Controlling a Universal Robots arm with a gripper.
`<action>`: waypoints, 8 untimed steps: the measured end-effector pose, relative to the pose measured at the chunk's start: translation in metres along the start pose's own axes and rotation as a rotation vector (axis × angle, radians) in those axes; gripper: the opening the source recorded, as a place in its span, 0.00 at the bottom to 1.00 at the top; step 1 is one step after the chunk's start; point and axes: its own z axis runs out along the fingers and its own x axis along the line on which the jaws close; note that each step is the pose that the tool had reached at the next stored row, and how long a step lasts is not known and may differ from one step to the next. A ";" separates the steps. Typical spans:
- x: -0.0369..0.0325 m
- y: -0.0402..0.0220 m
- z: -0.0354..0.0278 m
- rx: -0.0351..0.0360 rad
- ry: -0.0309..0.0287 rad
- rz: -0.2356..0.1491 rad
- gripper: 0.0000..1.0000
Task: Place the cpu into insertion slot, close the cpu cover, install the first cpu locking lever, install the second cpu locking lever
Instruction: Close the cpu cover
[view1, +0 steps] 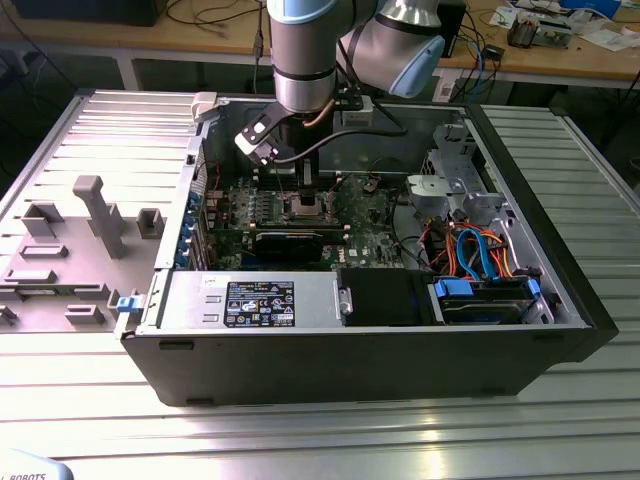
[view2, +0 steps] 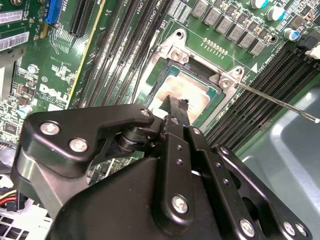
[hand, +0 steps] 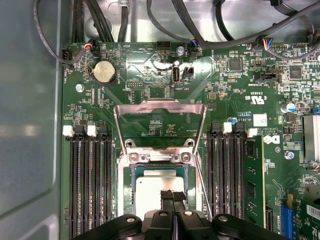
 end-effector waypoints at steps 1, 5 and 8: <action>0.0000 0.0000 0.0000 0.0000 -0.0007 0.000 0.11; 0.0000 0.0000 0.0000 -0.0001 -0.0031 0.000 0.11; 0.0000 0.0001 -0.0008 0.0001 -0.0034 0.000 0.11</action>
